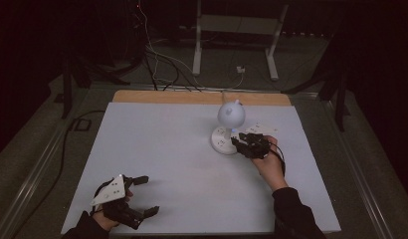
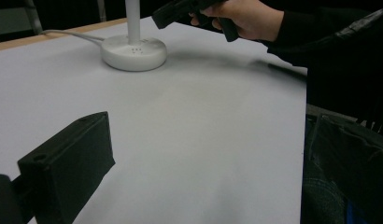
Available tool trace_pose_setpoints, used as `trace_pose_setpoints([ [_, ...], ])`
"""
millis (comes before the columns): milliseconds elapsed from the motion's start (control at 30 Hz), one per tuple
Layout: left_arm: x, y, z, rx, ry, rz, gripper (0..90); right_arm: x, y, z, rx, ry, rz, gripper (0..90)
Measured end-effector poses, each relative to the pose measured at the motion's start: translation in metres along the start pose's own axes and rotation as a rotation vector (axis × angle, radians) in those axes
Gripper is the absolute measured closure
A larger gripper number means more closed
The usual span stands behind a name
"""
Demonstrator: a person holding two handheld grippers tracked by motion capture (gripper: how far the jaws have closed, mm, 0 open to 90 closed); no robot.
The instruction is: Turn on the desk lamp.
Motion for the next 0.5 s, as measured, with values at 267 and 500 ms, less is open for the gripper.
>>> trace_pose_setpoints([
  [267, 0.0, 0.0001, -0.0002, 0.002, 0.001, 0.001, 0.2, 0.0016, -0.0001, -0.001, 0.025, -0.005, -0.002, 78.2],
  [500, 0.0001, 0.0002, -0.0002, 0.002, -0.001, 0.001, 0.2, 0.0038, -0.0001, -0.0059, 0.046, -0.027, -0.005, 90.0],
])
Point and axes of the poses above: each handheld gripper's, and its own axes: z roughly backward along the jaws, x roughly out of its underside, y roughly to its right, the point moved 2 cm from there along -z, roughly forward along the jaws
